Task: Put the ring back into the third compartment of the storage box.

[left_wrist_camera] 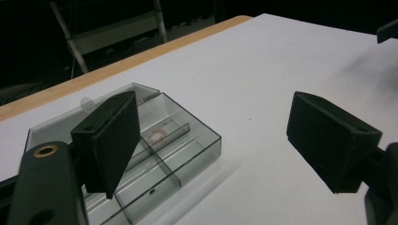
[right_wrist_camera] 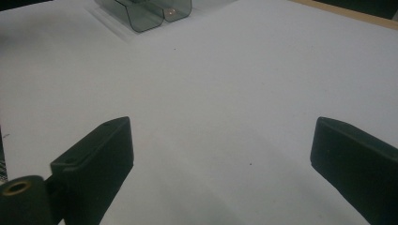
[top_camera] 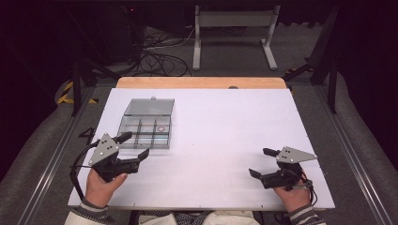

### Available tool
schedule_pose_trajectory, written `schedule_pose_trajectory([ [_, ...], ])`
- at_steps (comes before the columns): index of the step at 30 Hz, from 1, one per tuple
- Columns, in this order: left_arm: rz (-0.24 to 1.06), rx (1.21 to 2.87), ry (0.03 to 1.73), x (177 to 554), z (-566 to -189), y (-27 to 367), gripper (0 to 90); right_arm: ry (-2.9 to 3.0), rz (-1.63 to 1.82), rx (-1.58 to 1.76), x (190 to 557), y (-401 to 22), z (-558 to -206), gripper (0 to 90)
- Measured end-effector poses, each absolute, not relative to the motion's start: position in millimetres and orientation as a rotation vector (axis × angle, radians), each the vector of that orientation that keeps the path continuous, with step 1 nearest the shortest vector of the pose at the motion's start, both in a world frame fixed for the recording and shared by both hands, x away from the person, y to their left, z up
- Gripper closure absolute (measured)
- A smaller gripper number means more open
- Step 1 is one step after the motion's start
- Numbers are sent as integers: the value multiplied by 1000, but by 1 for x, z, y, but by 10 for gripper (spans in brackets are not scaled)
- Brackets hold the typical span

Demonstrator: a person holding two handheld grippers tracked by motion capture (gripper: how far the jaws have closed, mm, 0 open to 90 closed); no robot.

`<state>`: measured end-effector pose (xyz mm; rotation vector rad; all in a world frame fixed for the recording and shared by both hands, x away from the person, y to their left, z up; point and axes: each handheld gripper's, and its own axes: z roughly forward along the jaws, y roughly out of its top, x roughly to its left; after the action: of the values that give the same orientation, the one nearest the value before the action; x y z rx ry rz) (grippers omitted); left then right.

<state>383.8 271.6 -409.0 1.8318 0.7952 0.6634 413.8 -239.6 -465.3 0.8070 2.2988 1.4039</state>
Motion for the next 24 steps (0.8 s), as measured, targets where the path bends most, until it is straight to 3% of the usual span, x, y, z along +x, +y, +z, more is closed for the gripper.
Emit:
schedule_pose_trajectory([
  [24, 564, 1853, 886, 369, -462, 303, 161, 2313, 1408, 791, 413, -239, -466, 65],
])
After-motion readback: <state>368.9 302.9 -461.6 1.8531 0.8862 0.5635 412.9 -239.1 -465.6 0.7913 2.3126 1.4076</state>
